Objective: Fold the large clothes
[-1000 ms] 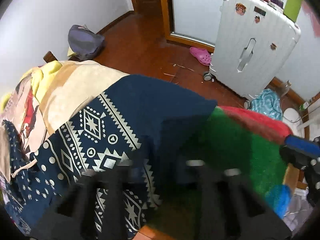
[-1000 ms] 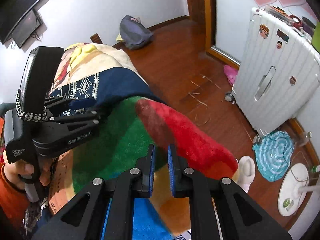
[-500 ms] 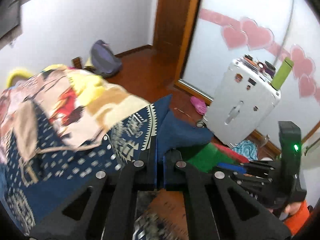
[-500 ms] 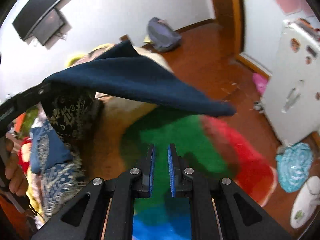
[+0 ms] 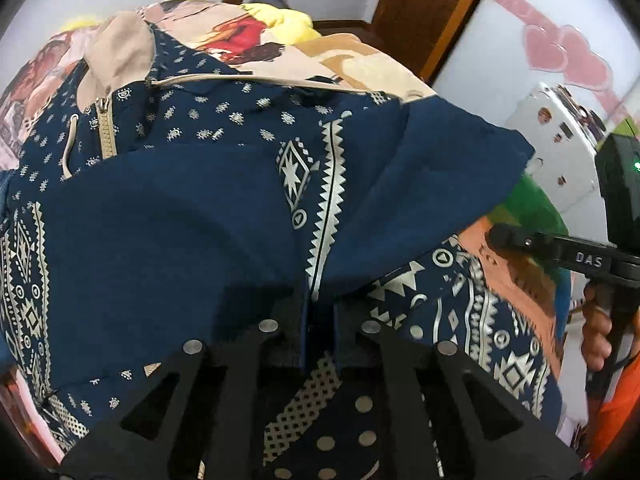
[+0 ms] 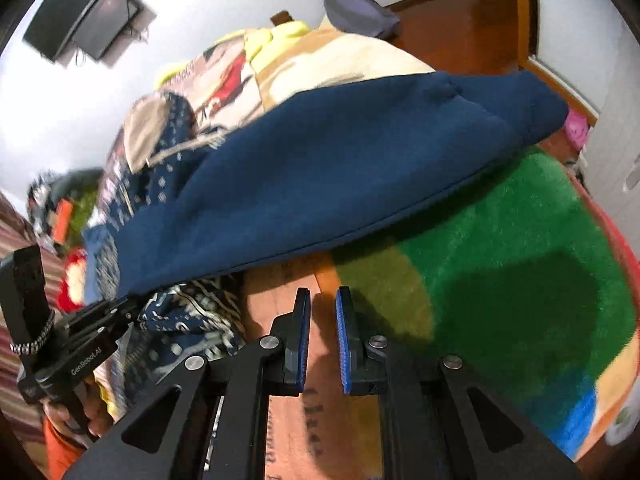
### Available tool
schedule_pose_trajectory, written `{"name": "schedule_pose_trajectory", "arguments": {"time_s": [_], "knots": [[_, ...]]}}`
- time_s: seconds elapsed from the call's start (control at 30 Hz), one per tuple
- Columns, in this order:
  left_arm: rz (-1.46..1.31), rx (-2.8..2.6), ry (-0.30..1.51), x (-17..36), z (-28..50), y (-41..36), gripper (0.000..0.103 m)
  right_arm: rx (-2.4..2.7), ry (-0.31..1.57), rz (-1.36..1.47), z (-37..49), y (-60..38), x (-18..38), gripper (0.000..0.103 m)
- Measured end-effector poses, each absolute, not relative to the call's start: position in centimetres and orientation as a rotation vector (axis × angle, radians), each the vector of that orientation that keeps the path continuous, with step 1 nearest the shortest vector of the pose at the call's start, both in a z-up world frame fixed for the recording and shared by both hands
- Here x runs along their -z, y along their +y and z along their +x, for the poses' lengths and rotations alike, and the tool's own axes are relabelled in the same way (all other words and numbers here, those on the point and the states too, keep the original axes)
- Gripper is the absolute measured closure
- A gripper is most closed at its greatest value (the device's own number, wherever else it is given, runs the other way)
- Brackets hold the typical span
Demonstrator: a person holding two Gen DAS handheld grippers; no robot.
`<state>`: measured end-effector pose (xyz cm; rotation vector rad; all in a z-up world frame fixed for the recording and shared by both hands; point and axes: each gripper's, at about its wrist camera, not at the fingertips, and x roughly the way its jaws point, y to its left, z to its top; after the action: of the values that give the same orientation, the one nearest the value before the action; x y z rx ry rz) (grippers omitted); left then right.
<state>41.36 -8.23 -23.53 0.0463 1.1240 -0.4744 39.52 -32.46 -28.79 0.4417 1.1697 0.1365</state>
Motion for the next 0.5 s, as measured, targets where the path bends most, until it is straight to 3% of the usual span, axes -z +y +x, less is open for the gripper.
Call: {"name": "schedule_pose_trajectory", "arguments": {"time_s": [0.07,0.2,0.37,0.5], "knots": [[0.073,0.480,1.112,22.7,40.9,-8.4,0.085,-0.135,1.176,0.367,39.3,-32.3,28.5,0.094],[0.094,0.440,1.038,20.4,39.4,-7.1,0.049,-0.228,1.126,0.207,38.2,-30.5,25.8,0.094],[0.113,0.335,0.969,18.7,36.9,-3.0,0.037,-0.441,1.075,0.108,37.2,-25.8,22.7,0.094],[0.099,0.283,1.026,20.3,36.0,0.2,0.035,-0.582,1.086,-0.099,36.6,-19.6,22.9,0.094]]}}
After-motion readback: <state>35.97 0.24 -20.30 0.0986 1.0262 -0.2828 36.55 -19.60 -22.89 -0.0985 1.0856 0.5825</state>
